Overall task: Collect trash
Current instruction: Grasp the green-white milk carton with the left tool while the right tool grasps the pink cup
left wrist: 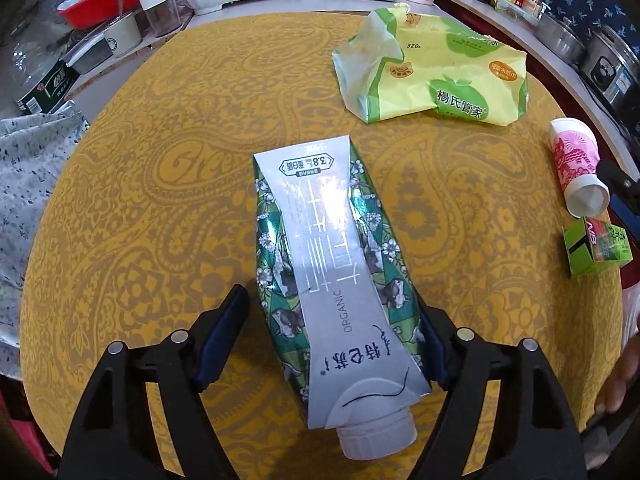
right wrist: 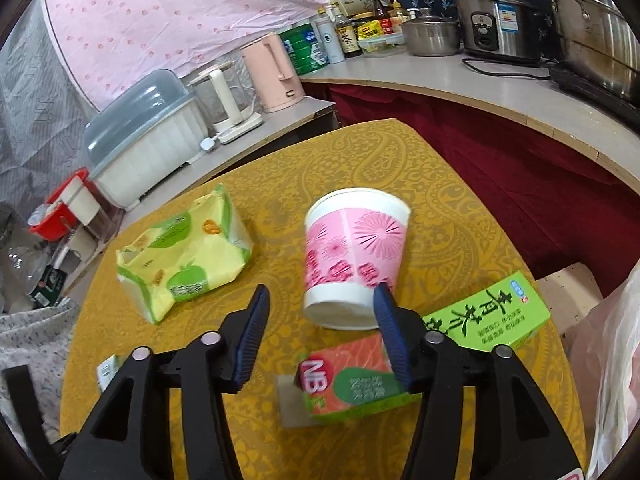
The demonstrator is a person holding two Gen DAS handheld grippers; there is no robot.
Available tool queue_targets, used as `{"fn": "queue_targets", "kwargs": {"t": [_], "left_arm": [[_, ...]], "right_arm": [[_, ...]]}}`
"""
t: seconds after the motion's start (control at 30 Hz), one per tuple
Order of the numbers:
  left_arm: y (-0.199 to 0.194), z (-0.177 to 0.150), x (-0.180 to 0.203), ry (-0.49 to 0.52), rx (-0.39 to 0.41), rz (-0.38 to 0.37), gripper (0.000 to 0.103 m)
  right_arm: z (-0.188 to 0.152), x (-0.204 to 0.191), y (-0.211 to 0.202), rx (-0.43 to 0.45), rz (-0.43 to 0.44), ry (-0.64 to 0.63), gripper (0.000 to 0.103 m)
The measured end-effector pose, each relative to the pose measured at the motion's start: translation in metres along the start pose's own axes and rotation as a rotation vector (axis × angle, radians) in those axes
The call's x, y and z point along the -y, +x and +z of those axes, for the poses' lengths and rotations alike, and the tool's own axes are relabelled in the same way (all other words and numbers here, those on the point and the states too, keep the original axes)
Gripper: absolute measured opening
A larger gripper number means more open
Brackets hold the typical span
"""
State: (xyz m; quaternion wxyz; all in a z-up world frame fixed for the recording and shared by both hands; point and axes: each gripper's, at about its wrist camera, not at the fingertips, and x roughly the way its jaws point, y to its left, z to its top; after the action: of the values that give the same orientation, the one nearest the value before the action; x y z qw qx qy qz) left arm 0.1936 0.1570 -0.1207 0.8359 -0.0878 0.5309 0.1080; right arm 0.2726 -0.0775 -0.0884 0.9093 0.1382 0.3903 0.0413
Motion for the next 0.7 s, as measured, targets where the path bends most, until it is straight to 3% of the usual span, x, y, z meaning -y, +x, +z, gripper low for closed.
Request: {"fn": "queue_targets", "kwargs": {"t": [0.3, 0.47, 0.7], "left_arm": [[-0.002, -0.001, 0.006, 0.026, 0.025, -0.009, 0.072], [-0.004, 0.001, 0.008, 0.045, 0.044, -0.029, 0.059], [-0.007, 0.002, 0.005, 0.045, 0.044, -0.083, 0.057]], "right_arm": [[0.009, 0.007, 0.034, -0.041, -0.041, 0.02, 0.062], [0.009, 0.004, 0.044, -0.046, -0.039, 0.012, 0.06], [0.006, 0.001, 0.04, -0.039, -0.013, 0.026, 0.058]]}}
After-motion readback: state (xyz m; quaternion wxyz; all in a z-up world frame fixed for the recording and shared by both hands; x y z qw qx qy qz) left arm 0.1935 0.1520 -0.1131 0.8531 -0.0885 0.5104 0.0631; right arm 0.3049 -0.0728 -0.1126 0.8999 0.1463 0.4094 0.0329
